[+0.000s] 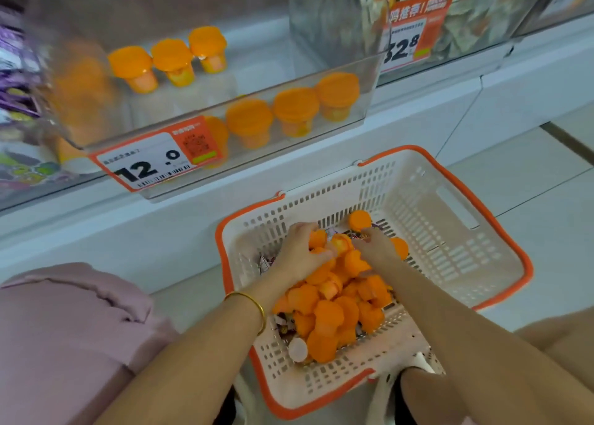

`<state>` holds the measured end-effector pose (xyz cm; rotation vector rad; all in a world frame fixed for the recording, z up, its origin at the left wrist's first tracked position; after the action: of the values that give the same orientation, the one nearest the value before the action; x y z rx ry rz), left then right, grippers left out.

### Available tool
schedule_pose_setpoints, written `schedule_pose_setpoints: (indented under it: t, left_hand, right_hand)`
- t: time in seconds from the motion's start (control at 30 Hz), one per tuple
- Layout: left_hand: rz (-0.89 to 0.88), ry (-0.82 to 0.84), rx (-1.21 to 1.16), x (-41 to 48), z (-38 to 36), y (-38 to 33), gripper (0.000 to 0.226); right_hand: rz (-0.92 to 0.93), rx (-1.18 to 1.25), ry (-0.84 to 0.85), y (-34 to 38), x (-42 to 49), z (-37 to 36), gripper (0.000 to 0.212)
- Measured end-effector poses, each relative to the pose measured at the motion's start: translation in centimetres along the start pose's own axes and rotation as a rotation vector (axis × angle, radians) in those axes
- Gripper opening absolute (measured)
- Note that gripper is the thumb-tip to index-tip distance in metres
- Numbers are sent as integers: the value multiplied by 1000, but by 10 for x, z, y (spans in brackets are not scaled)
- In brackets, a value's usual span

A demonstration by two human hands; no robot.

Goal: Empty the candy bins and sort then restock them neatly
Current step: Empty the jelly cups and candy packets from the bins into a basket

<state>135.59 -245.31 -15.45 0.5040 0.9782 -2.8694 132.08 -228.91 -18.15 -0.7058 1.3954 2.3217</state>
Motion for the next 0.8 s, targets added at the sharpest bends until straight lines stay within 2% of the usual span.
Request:
schedule_pose_setpoints:
  t: [0.1,0.27,0.37,0.43,0.5,0.53,0.6,0.67,0.73,0.8]
  left_hand:
    - [-88,-71,-99,-17,41,-28,57]
    - [-330,-253,-251,-44,142,-88,38]
    - [-472,-455,-269,-63,206,-108,28]
    - [-491,-609,-211,-69,244,-106,24]
    - [-386,-675,-31,-65,276,-93,23]
    - [-297,-644,104,-58,289,-82,25]
    - [-96,-437,397,-41,304,-56,38]
    - [68,-158,564,-32,309,-36,55]
    - [154,57,602,-29,306,-27,68]
    - [198,196,598,-27,300,-25,69]
  right_hand:
    - [174,120,-104,36,-15,7,37]
    - [759,362,-555,135,-87,44,22]
    - [1039,346,-594,194,-126,60,21]
    - [1131,158,-556,234,-135,66,24]
    - [1119,-156,-460,274,-130,65,28]
    - [1081,-335,-378,291,-121,64,30]
    - [925,-702,-161,317,-102,56,38]
    - [709,-998,68,329,-89,48,56]
    - [533,-1193,210,334,-78,43,70]
    - [437,-1291,316,336,-69,38,73]
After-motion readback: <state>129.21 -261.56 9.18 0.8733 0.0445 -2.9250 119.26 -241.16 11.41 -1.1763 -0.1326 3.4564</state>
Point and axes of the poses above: each hand's wrist, its own x-axis towards the middle knuckle, its own z-axis out of the back of the hand, y = z × x, the point moved 2 cm from there along x, towards the middle knuckle, and after that the axes turned 9 degrees about x, right-handed, at the moved point
